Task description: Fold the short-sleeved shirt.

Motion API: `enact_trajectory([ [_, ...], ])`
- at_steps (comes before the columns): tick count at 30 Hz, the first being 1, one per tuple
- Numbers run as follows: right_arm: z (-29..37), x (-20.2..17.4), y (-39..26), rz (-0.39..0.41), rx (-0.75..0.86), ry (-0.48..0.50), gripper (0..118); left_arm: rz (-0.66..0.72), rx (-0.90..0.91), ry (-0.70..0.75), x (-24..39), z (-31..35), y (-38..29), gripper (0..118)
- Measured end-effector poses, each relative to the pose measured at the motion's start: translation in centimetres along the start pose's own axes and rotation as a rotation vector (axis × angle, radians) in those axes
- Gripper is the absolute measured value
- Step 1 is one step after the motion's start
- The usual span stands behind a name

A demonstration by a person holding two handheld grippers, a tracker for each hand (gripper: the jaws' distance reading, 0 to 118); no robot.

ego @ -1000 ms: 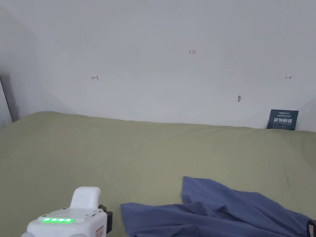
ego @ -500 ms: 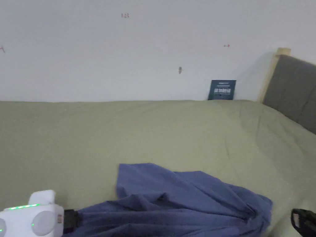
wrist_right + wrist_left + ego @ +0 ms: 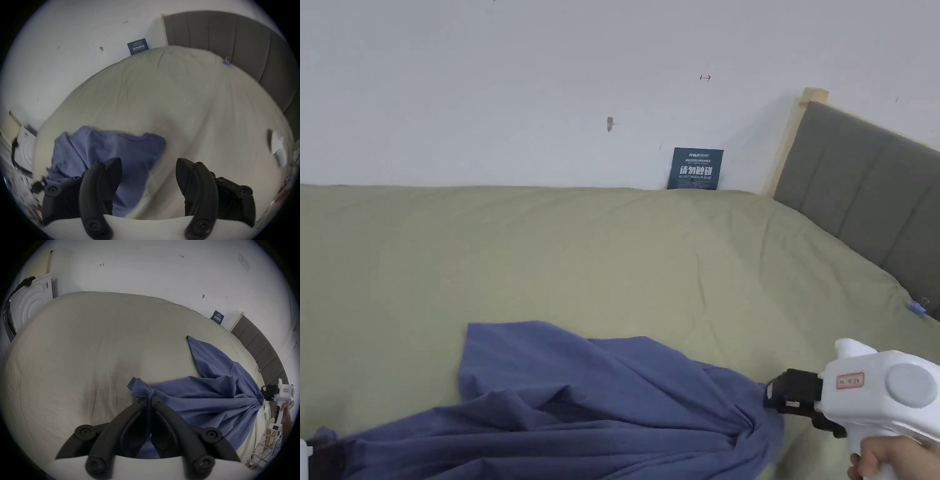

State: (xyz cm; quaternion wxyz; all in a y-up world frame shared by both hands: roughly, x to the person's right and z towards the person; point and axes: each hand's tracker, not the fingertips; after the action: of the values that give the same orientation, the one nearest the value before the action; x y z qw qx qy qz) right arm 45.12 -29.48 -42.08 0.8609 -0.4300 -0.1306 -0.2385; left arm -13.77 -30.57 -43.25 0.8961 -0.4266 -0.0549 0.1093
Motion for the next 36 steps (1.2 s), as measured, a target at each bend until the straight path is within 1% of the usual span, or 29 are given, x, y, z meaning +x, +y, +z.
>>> enact_trajectory([
  [2,-1.4,-0.2,0.7,-0.062,-0.035,0.021,76,-0.008,0.004,0.009,-0.4,-0.2,0.0,4],
  [4,-2.3,-1.0,0.7,-0.071,-0.075,0.05,76,-0.018,0.001,0.003,-0.5,-0.2,-0.1,4],
  [6,-3.3,-1.7,0.8,-0.063,-0.113,0.027,74,-0.017,0.006,-0.012,-0.7,-0.5,0.0,4],
  [8,-3.6,-2.7,0.4,-0.021,-0.147,-0.004,73,-0.014,0.007,-0.029,-0.6,-0.7,0.2,4],
  [9,-3.5,-3.3,0.3,0.022,-0.14,-0.044,69,-0.013,0.015,-0.033,-0.6,-0.7,0.3,4],
  [10,-3.1,-3.9,0.3,0.089,-0.119,-0.084,70,-0.018,0.018,-0.027,-0.5,-0.7,0.5,4],
  [12,-2.3,-4.6,-0.1,0.18,-0.037,-0.092,70,-0.022,0.027,-0.041,-0.5,-0.6,0.5,4],
  [13,-2.2,-4.7,-0.1,0.191,-0.029,-0.068,70,-0.02,0.028,-0.058,-0.7,-0.7,0.5,4],
  [14,-2.4,-4.7,0.0,0.179,-0.06,-0.046,70,-0.016,0.029,-0.068,-0.7,-0.7,0.5,4],
  [15,-2.6,-4.7,0.1,0.159,-0.095,-0.05,70,-0.013,0.033,-0.072,-0.7,-0.7,0.5,4],
  [16,-2.6,-5.0,0.2,0.159,-0.116,-0.083,70,-0.013,0.037,-0.066,-0.6,-0.6,0.4,4],
  [17,-2.4,-5.3,0.4,0.2,-0.121,-0.122,70,-0.014,0.033,-0.065,-0.6,-0.7,0.3,4],
  [18,-1.7,-6.3,0.4,0.302,-0.058,-0.204,70,-0.014,0.024,-0.067,-0.6,-0.6,0.2,4],
  [19,-0.9,-7.7,0.4,0.43,0.037,-0.283,70,-0.017,0.026,-0.073,-0.7,-0.5,0.0,4],
  [20,-0.4,-8.9,0.5,0.541,0.105,-0.311,70,-0.026,0.027,-0.076,-0.7,-0.5,0.0,4],
  [21,-0.1,-10.3,0.9,0.634,0.17,-0.271,71,-0.041,0.026,-0.074,-0.7,-0.5,-0.1,4],
  [22,-0.3,-11.8,1.7,0.692,0.205,-0.21,71,-0.047,0.023,-0.069,-0.7,-0.6,-0.2,4],
  [23,-0.8,-13.2,2.4,0.716,0.172,-0.156,71,-0.045,0.024,-0.071,-0.7,-0.6,-0.4,4],
  [24,-1.9,-15.1,3.4,0.721,0.139,-0.096,71,-0.041,0.023,-0.077,-0.8,-0.7,-0.5,4],
  [26,-4.2,-18.5,4.5,0.764,0.103,0.093,71,-0.033,0.019,-0.084,-0.8,-0.8,-0.7,4],
  [27,-5.6,-20.2,5.0,0.8,0.101,0.187,72,-0.033,0.018,-0.083,-0.8,-0.9,-0.8,4],
  [29,-8.4,-23.7,5.2,0.901,0.046,0.3,73,-0.04,0.005,-0.08,-1.1,-1.2,-1.0,4],
  [30,-9.6,-25.0,5.2,0.958,0.014,0.332,73,-0.039,0.002,-0.078,-1.2,-1.3,-1.1,4],
  [31,-11.0,-26.3,5.0,1.03,-0.028,0.311,73,-0.037,-0.005,-0.077,-1.4,-1.5,-1.2,4],
  [33,-13.3,-27.9,4.8,1.125,-0.111,0.276,73,-0.024,-0.007,-0.08,-1.9,-1.6,-1.5,4],
  [34,-14.3,-28.3,4.8,1.136,-0.146,0.26,74,-0.013,-0.002,-0.081,-2.1,-1.6,-1.6,4],
  [36,-15.8,-28.5,4.6,1.127,-0.188,0.261,74,-0.007,0.002,-0.094,-2.3,-1.5,-1.7,4],
])
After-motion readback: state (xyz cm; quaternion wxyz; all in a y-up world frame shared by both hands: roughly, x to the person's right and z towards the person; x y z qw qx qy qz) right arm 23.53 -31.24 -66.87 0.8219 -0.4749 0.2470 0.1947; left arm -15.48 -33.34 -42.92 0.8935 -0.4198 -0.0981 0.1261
